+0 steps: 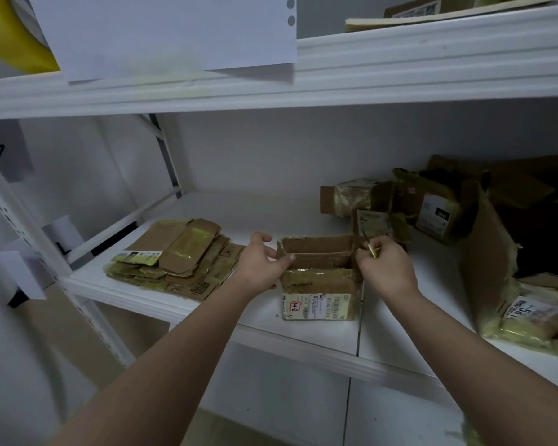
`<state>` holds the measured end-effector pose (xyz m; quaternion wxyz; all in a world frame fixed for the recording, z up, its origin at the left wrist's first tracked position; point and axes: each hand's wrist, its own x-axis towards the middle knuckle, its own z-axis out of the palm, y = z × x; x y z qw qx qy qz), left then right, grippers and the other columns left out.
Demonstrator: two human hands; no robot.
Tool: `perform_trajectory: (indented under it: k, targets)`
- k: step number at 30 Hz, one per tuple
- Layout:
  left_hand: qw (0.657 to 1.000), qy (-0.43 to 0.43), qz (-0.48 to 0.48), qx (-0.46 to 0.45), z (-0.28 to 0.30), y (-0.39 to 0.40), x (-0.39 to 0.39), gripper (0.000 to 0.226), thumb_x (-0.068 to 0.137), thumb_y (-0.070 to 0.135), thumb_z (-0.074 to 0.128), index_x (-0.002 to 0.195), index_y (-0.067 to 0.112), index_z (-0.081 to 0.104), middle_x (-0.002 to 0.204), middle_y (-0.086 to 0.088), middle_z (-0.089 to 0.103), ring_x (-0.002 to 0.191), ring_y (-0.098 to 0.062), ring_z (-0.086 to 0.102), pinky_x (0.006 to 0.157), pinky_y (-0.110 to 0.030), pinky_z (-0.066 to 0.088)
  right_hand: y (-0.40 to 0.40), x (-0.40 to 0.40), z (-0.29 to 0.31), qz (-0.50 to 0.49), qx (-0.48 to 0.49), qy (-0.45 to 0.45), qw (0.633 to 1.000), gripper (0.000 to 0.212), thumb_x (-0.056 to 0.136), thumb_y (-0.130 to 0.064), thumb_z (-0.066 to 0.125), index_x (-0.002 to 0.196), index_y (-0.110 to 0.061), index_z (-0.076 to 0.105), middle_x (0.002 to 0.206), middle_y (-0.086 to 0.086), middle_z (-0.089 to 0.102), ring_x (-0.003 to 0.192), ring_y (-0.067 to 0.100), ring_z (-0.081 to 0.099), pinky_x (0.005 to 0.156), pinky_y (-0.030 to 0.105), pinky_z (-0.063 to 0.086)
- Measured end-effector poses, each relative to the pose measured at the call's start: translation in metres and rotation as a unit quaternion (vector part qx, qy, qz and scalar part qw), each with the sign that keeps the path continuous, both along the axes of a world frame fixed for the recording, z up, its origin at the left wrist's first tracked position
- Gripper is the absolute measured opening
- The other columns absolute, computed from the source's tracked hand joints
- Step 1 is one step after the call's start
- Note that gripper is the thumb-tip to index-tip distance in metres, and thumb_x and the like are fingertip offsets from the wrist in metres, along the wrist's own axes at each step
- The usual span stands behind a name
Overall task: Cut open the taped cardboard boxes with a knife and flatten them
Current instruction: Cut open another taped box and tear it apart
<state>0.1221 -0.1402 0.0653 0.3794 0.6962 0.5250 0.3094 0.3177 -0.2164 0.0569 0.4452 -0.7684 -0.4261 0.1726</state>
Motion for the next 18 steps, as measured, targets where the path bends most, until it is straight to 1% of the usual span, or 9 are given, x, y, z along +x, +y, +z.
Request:
perform_trajectory:
  k: [1,3,5,8,10,13,14,15,18]
  targets:
    - [1.000,-0.006,-0.001,0.014,-0.001,-0.002,0.000,0.061,0.084,0.032,0.073,0.131,0.013,0.038,0.104,-0.003,0.056,0.086,-0.021,0.064,0.058,-0.032,0.056,-0.001,0.000,-0.001,0.006,0.012,-0.001,1.000,0.013,0.088,-0.026,0.058,0.100,-0.020,0.058,0.087,-0.001,0.061,0.083,0.021,0.057,0.067,0.032,0.046]
    - [0.999,-0.016,-0.008,0.032,-0.004,-0.004,0.000,0.064,0.078,0.041,0.076,0.125,0.014,0.042,0.099,0.001,0.062,0.086,-0.018,0.064,0.072,-0.041,0.058,-0.002,-0.001,-0.002,0.020,0.033,0.000,0.999,0.017,0.088,-0.027,0.060,0.103,-0.021,0.059,0.092,-0.002,0.062,0.087,0.021,0.058,0.075,0.034,0.050]
    - [0.999,-0.013,-0.026,0.035,-0.008,-0.007,0.000,0.059,0.077,0.047,0.076,0.118,0.017,0.046,0.093,0.005,0.064,0.086,-0.016,0.063,0.080,-0.047,0.056,-0.003,-0.002,-0.002,0.045,0.036,-0.001,0.998,0.013,0.088,-0.031,0.061,0.098,-0.022,0.060,0.091,-0.002,0.062,0.088,0.019,0.058,0.075,0.034,0.049]
    - [0.998,0.006,-0.050,0.042,-0.010,-0.012,0.001,0.062,0.081,0.051,0.069,0.124,0.015,0.044,0.086,0.007,0.063,0.079,-0.009,0.060,0.078,-0.039,0.055,-0.004,-0.004,-0.004,0.092,-0.004,-0.007,0.996,0.017,0.089,-0.038,0.061,0.086,-0.021,0.065,0.085,-0.002,0.065,0.083,0.018,0.060,0.073,0.034,0.051]
    - [0.997,-0.004,-0.062,0.047,-0.010,-0.016,0.001,0.075,0.079,0.053,0.069,0.135,0.015,0.035,0.086,0.007,0.066,0.078,-0.004,0.060,0.077,-0.033,0.054,-0.003,-0.005,-0.006,0.096,-0.020,-0.011,0.995,0.023,0.090,-0.039,0.058,0.085,-0.019,0.068,0.083,0.001,0.067,0.082,0.019,0.061,0.075,0.038,0.053]
    - [0.996,-0.006,-0.074,0.054,-0.010,-0.017,0.001,0.106,0.068,0.062,0.070,0.148,0.018,0.016,0.085,0.010,0.070,0.073,0.002,0.058,0.088,-0.035,0.051,-0.004,-0.004,-0.008,0.095,-0.014,-0.010,0.995,0.030,0.092,-0.042,0.054,0.082,-0.018,0.069,0.080,0.002,0.067,0.081,0.020,0.063,0.075,0.040,0.054]
    - [0.996,-0.002,-0.080,0.049,-0.010,-0.015,0.000,0.112,0.063,0.066,0.070,0.149,0.020,0.014,0.087,0.010,0.071,0.070,0.002,0.058,0.088,-0.035,0.052,-0.005,-0.004,-0.008,0.098,-0.006,-0.004,0.995,0.033,0.092,-0.045,0.053,0.081,-0.018,0.069,0.079,0.002,0.068,0.080,0.019,0.063,0.075,0.040,0.054]
    - [0.995,0.004,-0.087,0.043,-0.011,-0.013,-0.002,0.116,0.060,0.069,0.070,0.150,0.023,0.014,0.092,0.010,0.072,0.067,0.003,0.059,0.083,-0.033,0.052,-0.006,-0.003,-0.009,0.102,0.003,0.002,0.995,0.038,0.091,-0.049,0.052,0.080,-0.017,0.069,0.078,0.002,0.068,0.079,0.018,0.063,0.074,0.041,0.054]
    - [0.994,0.016,-0.098,0.034,-0.013,-0.010,-0.004,0.116,0.056,0.074,0.069,0.148,0.026,0.020,0.099,0.010,0.071,0.065,0.005,0.061,0.070,-0.022,0.047,-0.009,-0.002,-0.013,0.107,0.022,0.021,0.994,0.052,0.084,-0.064,0.049,0.079,-0.016,0.070,0.081,0.001,0.069,0.080,0.016,0.064,0.076,0.042,0.055]
